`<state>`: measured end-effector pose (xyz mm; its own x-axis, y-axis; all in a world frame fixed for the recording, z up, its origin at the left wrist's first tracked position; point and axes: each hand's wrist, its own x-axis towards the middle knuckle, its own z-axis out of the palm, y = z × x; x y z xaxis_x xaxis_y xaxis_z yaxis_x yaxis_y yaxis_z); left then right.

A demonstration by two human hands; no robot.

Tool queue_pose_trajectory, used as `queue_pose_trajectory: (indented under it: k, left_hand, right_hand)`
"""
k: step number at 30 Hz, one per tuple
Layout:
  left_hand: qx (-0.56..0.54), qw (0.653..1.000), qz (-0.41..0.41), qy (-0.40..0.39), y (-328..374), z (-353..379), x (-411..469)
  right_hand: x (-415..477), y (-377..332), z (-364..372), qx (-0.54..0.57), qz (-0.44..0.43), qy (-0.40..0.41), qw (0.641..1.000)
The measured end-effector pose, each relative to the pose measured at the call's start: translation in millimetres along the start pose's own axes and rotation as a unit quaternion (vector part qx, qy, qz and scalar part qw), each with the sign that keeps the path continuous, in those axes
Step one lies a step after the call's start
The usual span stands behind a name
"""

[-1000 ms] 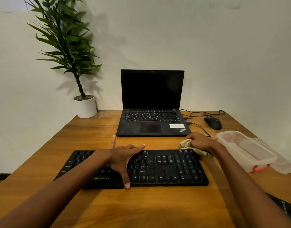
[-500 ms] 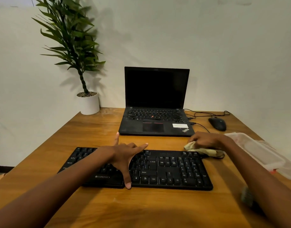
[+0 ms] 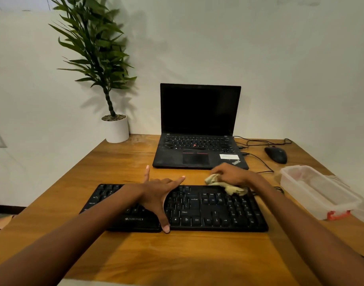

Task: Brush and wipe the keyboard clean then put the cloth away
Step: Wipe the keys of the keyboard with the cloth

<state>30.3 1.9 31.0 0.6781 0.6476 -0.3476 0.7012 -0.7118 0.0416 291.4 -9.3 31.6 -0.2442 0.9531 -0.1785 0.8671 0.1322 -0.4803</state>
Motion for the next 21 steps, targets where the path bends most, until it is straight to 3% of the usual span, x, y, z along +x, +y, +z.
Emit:
queue_pose_trajectory:
  k: [4, 10, 13, 21]
  left_hand:
    - [-0.024, 1.000, 0.005, 0.008, 1, 1, -2]
    - [-0.053, 0.998, -0.002, 0.020, -1, 6, -6]
    - [-0.051, 0.999, -0.001, 0.016, -1, 4, -7]
    - [-0.035, 0.997, -0.003, 0.063, -7, 16, -12]
  right_hand:
    - [-10, 17, -10, -0.031, 0.042, -0.001, 0.999]
    - [38, -45, 37, 0.055, -0.033, 0.064, 0.996]
    - [51, -61, 49, 0.108, -0.064, 0.059, 0.990]
    - [7, 7, 9, 0.043, -0.013, 0.028, 0.999]
